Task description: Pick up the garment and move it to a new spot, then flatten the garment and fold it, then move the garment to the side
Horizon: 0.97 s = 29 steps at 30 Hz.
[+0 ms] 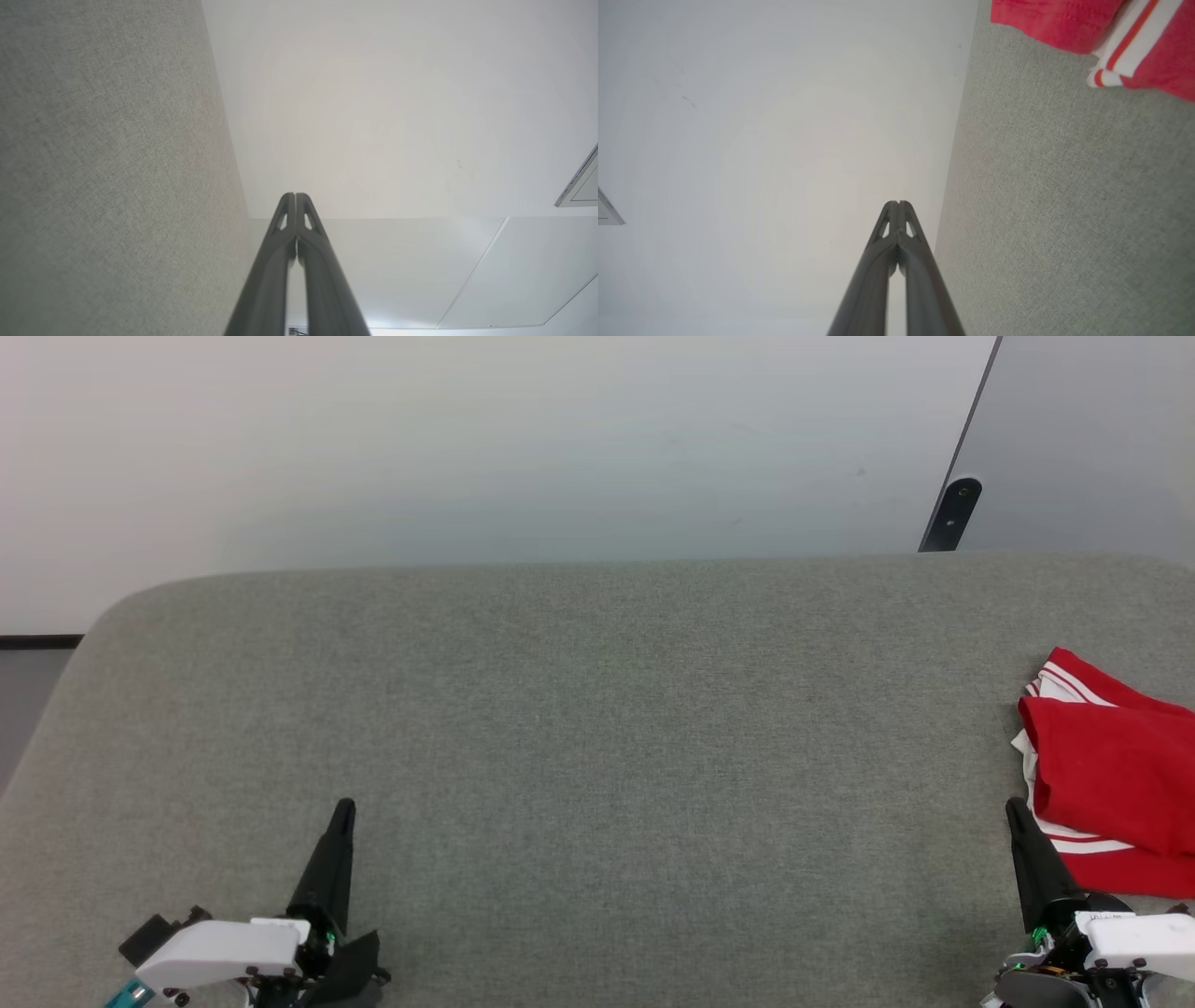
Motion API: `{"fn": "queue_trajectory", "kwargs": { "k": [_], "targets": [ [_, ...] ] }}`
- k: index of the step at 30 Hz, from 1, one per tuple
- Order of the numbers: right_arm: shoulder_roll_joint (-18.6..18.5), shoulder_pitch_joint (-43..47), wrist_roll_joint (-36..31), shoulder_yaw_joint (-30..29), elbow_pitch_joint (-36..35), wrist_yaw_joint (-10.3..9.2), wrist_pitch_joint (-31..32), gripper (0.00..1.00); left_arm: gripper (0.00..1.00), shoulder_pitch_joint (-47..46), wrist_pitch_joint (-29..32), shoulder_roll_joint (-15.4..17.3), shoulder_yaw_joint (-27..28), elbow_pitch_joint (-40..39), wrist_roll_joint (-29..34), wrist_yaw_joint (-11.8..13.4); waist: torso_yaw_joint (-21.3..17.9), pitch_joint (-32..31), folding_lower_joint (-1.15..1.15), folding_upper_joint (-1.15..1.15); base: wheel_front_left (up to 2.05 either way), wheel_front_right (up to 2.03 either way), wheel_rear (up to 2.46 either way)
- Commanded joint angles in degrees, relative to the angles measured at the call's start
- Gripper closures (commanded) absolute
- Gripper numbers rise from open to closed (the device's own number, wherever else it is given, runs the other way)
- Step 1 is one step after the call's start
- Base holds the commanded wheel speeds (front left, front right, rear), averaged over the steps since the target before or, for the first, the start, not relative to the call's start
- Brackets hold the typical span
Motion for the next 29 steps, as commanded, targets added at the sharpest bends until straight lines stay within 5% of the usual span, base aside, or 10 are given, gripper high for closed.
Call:
{"fn": "queue_trajectory", "kwargs": {
  "k": [1,29],
  "targets": [
    [0.1,-0.8,0.2,0.0,-0.2,-0.06,0.2,1.0,1.0,-0.6,0.0,-0.1,0.1,0.1,-0.4,-0.3,0.0,0.0,0.0,0.0,0.0,0.0,0.0],
    [0.1,-0.8,0.2,0.0,-0.2,-0.06,0.1,1.0,1.0,-0.6,0.0,-0.1,0.1,0.1,-0.4,-0.3,0.0,0.0,0.0,0.0,0.0,0.0,0.0]
  ]
}}
